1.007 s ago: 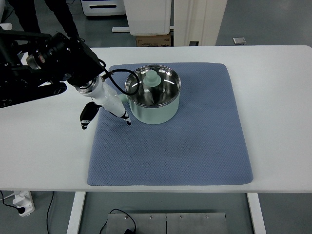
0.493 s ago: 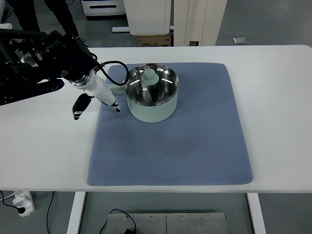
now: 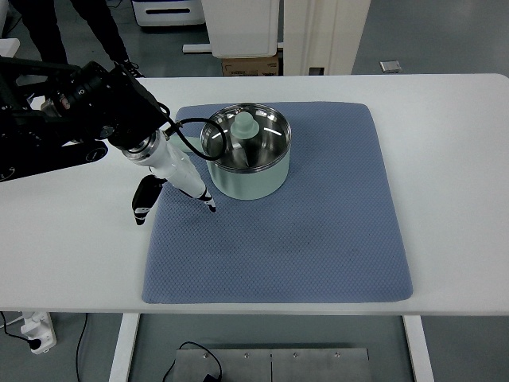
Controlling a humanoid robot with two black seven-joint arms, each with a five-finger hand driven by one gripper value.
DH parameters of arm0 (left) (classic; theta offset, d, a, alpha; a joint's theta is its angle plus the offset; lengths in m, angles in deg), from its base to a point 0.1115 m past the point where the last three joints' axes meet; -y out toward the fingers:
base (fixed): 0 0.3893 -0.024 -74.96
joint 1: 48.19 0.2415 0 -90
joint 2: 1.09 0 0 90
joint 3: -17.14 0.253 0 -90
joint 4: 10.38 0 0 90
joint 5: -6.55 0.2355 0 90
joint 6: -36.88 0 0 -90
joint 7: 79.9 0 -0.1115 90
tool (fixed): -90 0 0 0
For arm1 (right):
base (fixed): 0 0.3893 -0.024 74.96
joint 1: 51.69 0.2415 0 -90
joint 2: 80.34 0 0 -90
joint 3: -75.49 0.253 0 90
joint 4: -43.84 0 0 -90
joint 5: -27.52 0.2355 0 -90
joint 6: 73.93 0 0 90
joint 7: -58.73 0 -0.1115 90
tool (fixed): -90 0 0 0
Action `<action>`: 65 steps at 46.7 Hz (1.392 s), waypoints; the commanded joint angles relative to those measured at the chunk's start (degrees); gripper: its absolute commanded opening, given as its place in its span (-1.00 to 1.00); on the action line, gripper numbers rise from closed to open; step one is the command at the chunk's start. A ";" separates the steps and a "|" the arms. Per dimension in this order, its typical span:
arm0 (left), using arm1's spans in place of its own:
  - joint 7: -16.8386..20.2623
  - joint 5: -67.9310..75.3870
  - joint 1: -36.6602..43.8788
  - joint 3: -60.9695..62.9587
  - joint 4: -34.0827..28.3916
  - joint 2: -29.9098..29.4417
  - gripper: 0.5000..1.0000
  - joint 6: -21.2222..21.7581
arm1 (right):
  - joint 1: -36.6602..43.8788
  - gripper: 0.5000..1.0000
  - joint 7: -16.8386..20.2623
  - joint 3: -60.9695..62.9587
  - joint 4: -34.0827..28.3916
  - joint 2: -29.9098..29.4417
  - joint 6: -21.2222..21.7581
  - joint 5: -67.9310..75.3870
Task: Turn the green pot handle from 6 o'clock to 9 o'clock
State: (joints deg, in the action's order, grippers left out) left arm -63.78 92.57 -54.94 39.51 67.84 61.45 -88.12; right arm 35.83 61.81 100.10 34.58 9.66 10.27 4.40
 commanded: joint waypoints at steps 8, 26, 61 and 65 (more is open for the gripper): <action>0.67 -15.87 0.24 -4.79 3.08 -0.04 1.00 0.00 | 0.01 1.00 0.00 0.17 0.02 0.00 0.00 0.00; 0.41 -54.90 4.64 -18.06 -6.40 0.92 1.00 0.00 | 0.01 1.00 0.00 0.00 0.02 0.00 0.00 0.00; -0.21 -95.16 22.30 -20.79 -45.51 9.01 1.00 19.35 | 0.01 1.00 0.00 0.00 0.02 0.00 0.00 0.00; -0.21 -96.31 24.32 -20.79 -47.80 10.50 1.00 20.41 | 0.01 1.00 0.00 0.00 0.02 0.00 0.00 0.00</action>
State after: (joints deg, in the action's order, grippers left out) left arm -64.04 -2.94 -31.66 18.73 21.45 71.01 -68.37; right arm 35.84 61.81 100.10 34.62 9.67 10.25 4.40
